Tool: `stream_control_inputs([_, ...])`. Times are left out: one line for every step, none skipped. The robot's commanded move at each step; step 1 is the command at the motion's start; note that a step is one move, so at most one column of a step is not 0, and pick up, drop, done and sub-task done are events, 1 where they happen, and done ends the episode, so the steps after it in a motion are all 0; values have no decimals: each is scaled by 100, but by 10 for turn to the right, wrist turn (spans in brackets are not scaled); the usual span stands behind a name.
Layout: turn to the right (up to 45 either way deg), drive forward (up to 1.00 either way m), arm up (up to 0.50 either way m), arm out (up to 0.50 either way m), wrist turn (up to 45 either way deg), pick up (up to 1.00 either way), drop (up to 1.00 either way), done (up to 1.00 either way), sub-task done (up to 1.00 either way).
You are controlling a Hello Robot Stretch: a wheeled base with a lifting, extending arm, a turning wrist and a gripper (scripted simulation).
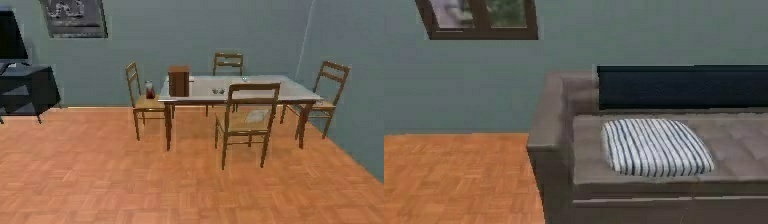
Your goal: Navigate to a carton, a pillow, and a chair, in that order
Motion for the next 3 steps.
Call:
stream_control_inputs([0, 90, 0, 0, 0, 0, 0, 0, 0])
stream_control_inputs([240, 0, 0, 0, 0, 0, 0, 0, 0])
stream_control_inputs([0, 0, 0, 0, 0, 0, 0, 100, 0])
